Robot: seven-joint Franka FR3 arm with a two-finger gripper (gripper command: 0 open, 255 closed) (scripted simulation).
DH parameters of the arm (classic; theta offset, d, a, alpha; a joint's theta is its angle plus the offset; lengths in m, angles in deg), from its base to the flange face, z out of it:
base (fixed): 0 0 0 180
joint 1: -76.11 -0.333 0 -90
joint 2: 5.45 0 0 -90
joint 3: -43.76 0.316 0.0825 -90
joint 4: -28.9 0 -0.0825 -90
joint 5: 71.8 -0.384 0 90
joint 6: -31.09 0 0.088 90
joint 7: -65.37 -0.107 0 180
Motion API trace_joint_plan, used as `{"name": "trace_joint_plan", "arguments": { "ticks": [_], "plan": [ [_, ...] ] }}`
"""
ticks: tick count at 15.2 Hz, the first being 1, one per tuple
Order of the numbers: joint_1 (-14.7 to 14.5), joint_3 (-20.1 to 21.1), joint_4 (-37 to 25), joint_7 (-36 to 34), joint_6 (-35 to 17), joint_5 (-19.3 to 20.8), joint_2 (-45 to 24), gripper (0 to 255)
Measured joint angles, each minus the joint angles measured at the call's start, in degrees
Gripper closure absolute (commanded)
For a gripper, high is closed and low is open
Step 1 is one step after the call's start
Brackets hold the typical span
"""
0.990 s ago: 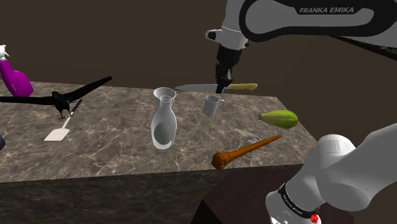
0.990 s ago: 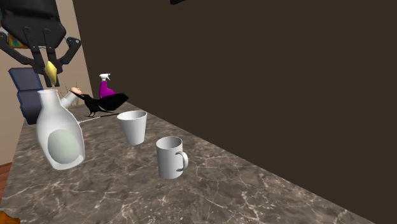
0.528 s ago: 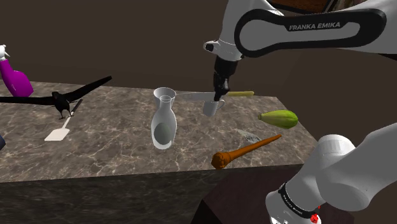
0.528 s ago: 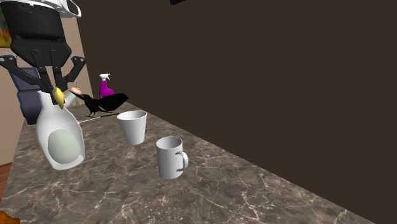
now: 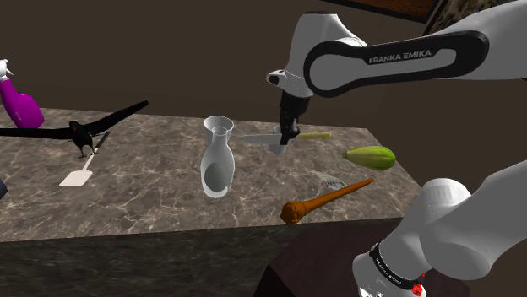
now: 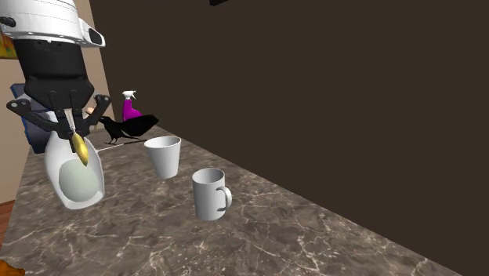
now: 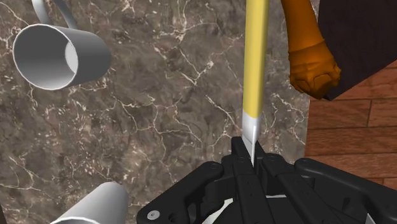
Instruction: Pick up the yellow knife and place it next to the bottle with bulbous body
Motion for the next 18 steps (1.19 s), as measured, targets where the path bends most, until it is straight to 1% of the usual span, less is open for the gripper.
{"name": "trace_joint_plan", "arguments": {
  "ticks": [7, 18],
  "plan": [
    [0.05, -0.15, 3.84, 0.01, -5.40, 0.04, -1.54, 255],
    [0.03, -0.32, 8.73, 0.01, -14.77, -0.03, -6.03, 255]
  ]
}}
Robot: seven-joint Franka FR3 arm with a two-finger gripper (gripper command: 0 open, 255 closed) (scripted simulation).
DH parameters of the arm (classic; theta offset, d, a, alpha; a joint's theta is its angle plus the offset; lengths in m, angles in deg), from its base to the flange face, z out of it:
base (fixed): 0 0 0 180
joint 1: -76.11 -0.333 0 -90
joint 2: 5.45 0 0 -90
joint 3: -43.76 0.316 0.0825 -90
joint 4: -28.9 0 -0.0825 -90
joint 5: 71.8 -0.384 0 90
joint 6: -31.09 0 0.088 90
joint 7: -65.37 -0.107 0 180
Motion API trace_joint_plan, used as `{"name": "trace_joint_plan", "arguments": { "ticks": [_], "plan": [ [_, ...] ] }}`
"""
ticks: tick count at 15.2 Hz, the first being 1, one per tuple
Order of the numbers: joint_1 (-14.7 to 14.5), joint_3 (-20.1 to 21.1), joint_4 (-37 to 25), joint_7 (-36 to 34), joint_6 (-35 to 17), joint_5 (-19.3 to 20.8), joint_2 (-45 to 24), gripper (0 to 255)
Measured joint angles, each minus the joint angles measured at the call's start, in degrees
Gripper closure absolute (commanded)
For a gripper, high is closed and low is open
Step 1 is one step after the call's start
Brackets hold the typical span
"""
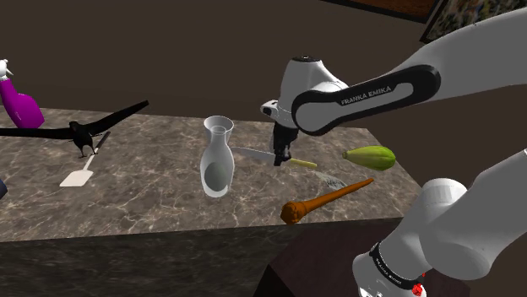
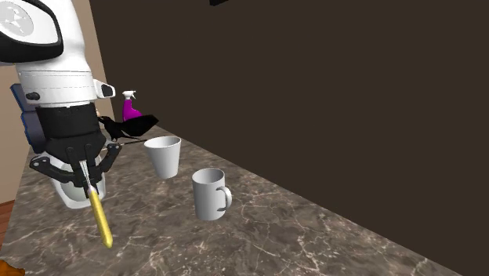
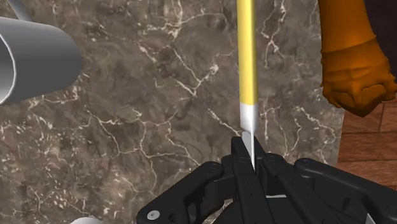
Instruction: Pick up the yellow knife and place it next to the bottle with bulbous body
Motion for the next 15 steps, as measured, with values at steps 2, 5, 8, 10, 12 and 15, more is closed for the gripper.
{"name": "trace_joint_plan", "arguments": {
  "ticks": [2, 5, 8, 10, 12, 15],
  "plan": [
    [-0.03, 0.00, 0.68, -0.05, -1.68, -0.03, -1.00, 255],
    [-0.03, -0.04, 1.84, -0.03, -4.25, -0.06, -2.42, 255],
    [0.01, -0.16, 2.70, 0.13, -6.99, -0.11, -4.30, 255],
    [-0.05, -0.14, 3.03, 0.09, -8.71, -0.20, -5.69, 255],
    [-0.02, -0.20, 3.50, 0.19, -10.38, -0.25, -6.89, 255],
    [-0.08, -0.17, 3.99, 0.09, -12.90, -0.35, -8.43, 255]
  ]
}}
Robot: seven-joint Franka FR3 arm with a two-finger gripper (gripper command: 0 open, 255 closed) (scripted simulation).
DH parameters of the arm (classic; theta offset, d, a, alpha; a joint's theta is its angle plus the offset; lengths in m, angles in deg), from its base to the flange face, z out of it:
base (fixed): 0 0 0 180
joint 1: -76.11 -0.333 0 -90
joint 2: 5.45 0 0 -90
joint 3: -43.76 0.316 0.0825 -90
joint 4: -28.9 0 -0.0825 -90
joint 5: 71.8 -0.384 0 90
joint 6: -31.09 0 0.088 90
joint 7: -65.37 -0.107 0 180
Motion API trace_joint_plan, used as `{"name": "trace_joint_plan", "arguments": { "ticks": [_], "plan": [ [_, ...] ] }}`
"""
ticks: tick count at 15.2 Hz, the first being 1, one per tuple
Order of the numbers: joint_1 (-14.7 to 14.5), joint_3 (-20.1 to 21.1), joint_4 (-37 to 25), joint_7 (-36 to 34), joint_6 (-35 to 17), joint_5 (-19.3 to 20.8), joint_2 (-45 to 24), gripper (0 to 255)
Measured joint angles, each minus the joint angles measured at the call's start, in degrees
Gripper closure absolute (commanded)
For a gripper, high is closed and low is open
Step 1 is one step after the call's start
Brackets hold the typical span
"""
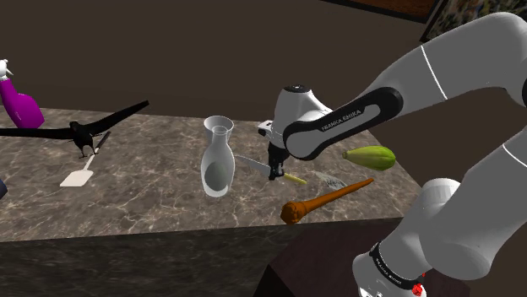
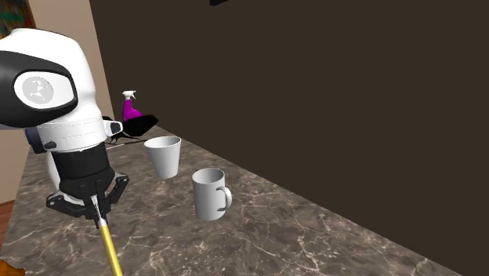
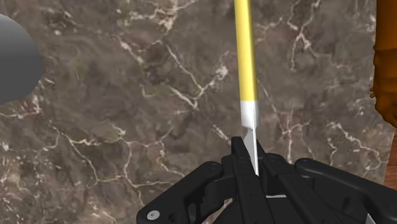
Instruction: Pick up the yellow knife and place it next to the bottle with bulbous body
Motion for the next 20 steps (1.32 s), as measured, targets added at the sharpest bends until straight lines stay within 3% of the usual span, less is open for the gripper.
{"name": "trace_joint_plan", "arguments": {
  "ticks": [3, 9, 10, 16, 20],
  "plan": [
    [0.06, -0.11, 0.66, 0.28, -2.79, -0.15, -2.18, 255],
    [-0.03, -0.01, 0.62, 0.16, -3.16, -0.18, -2.44, 255],
    [-0.02, -0.02, 0.58, 0.21, -3.17, -0.19, -2.48, 0],
    [0.03, -0.08, 0.86, 0.26, -3.07, -0.18, -2.66, 0],
    [0.04, -0.03, -1.06, 0.09, 3.55, 0.10, 2.15, 0]
  ]
}}
